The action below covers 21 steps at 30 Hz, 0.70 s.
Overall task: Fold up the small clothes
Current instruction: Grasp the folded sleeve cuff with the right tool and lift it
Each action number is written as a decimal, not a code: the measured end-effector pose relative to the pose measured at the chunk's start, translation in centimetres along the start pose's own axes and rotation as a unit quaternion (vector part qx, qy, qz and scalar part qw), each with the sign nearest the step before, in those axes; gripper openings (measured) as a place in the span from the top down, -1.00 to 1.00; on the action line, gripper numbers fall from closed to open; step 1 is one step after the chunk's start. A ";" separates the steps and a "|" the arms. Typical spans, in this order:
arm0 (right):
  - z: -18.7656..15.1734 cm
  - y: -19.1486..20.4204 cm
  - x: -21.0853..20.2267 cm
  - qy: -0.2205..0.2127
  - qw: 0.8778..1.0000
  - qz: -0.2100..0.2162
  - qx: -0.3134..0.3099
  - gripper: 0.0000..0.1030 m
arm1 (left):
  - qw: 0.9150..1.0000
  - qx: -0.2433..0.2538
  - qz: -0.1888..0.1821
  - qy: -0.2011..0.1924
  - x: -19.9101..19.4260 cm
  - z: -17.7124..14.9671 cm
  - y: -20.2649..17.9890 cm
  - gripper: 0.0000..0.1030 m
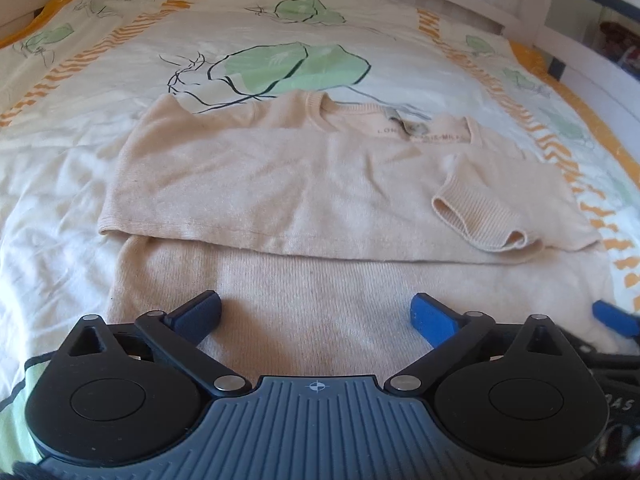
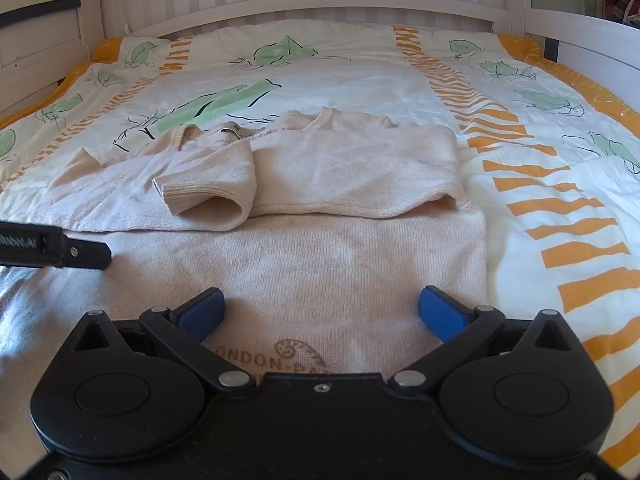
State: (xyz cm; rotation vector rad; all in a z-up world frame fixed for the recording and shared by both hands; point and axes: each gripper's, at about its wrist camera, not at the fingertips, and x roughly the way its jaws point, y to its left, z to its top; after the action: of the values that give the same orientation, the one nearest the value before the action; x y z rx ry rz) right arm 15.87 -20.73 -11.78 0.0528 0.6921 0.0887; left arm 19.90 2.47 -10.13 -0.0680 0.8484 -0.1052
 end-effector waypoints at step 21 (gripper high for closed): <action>7.4 1.9 3.3 -0.001 0.996 0.042 -0.079 0.72 | 1.000 -0.007 -0.001 -0.025 0.1 -0.9 0.0 -0.99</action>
State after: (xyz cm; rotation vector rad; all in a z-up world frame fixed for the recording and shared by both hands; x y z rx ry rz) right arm 23.02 -18.67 -8.09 -0.0694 0.6781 0.2230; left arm 19.33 2.49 -10.80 -0.0831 0.8000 -0.0987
